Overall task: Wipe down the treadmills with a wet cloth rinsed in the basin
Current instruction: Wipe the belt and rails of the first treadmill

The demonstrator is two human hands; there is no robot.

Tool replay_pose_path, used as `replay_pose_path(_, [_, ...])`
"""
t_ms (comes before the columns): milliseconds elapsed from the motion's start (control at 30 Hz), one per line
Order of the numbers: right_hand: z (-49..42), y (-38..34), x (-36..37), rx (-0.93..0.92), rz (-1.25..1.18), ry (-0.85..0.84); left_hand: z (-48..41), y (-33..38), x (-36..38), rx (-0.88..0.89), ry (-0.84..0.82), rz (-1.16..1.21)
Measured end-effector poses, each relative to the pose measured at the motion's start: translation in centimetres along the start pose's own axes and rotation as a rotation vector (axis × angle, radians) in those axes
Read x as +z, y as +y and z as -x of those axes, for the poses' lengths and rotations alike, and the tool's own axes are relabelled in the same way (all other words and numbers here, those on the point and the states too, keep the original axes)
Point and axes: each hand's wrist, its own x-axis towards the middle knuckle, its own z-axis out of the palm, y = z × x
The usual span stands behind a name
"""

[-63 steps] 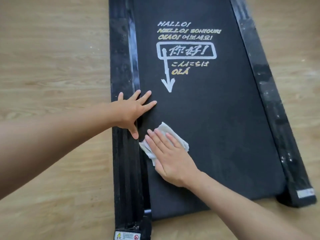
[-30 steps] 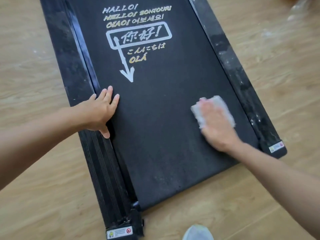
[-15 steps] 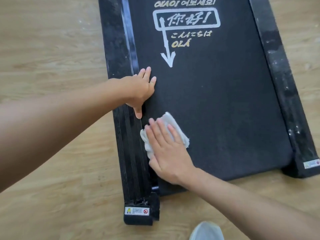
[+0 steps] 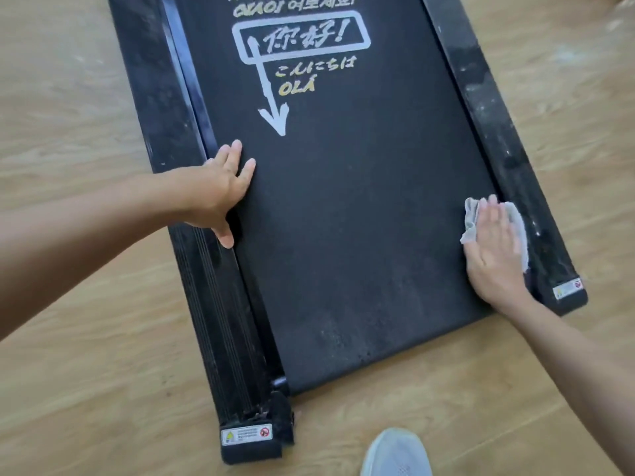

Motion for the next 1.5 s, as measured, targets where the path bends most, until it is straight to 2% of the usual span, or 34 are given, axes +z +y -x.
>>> replay_pose_path(67, [2.3,-5.1,1.6,0.059,-0.002,0.052,0.4,0.2,0.0,0.0,0.004,0.025])
replay_pose_path(100, [3.9,-8.2,2.3,-0.021,0.005,0.048,0.5,0.3,-0.1,-0.015,0.014,0.021])
replay_pose_path(200, [8.3,-18.1,4.9,-0.46,0.043,0.018,0.5,0.7,-0.6,-0.01,0.008,0.031])
replay_pose_path(267, [10.9,-23.0,6.4,-0.737,0.078,-0.061,0.6,1.2,-0.6,-0.034,0.011,0.016])
replay_pose_path(333, [11.4,-24.3,6.8,-0.9,0.101,-0.105,0.6,1.2,-0.5,-0.041,0.001,0.007])
replay_pose_path(433, [9.3,-20.3,5.2,-1.047,0.158,-0.099,0.6,0.8,-0.1,-0.026,0.009,0.004])
replay_pose_path(500, [6.2,-15.2,3.7,-0.91,0.162,-0.027,0.7,0.2,0.4,-0.025,0.011,-0.01])
replay_pose_path(567, [2.5,-7.7,1.5,-0.59,0.134,0.039,0.8,-0.2,0.5,-0.003,0.001,-0.032])
replay_pose_path(633, [0.3,-0.4,-1.2,-0.305,0.084,0.013,0.6,-0.2,0.3,0.022,-0.019,-0.053])
replay_pose_path(667, [0.0,2.1,-1.9,-0.253,0.059,-0.035,0.5,-0.1,0.2,0.019,-0.026,-0.07])
replay_pose_path(733, [-0.4,3.2,-1.6,-0.21,0.035,-0.048,0.4,0.1,0.0,0.004,-0.01,-0.123])
replay_pose_path(833, [1.1,-1.6,0.0,0.005,-0.026,0.023,0.9,0.6,0.0,-0.005,-0.014,-0.085])
replay_pose_path(900, [3.8,-6.0,1.5,-0.036,-0.034,0.046,1.1,0.8,-0.2,-0.025,-0.005,-0.061])
replay_pose_path(1000, [8.7,-14.7,4.2,-0.413,-0.024,0.025,1.2,1.0,-0.3,-0.029,-0.003,-0.036])
replay_pose_path(1100, [13.1,-22.0,6.9,-0.791,0.027,-0.078,0.8,1.5,-0.2,-0.059,-0.014,-0.044])
replay_pose_path(1167, [14.0,-22.4,7.4,-0.916,0.078,-0.115,0.6,1.5,-0.3,-0.058,-0.015,-0.062])
replay_pose_path(1233, [12.8,-19.5,6.7,-1.003,0.133,-0.091,0.6,1.4,-0.1,-0.059,-0.011,-0.081])
replay_pose_path(1267, [11.8,-17.3,6.1,-0.995,0.153,-0.067,0.8,1.4,-0.2,-0.054,-0.018,-0.09])
replay_pose_path(1333, [9.0,-12.3,4.7,-0.836,0.164,0.005,1.0,1.0,0.0,-0.053,-0.018,-0.099])
replay_pose_path(1433, [4.9,-3.4,1.9,-0.426,0.116,0.04,1.1,0.3,0.1,-0.015,-0.035,-0.049])
replay_pose_path(1500, [3.2,1.4,0.1,-0.184,0.041,-0.003,0.8,0.2,0.1,-0.019,-0.042,-0.05])
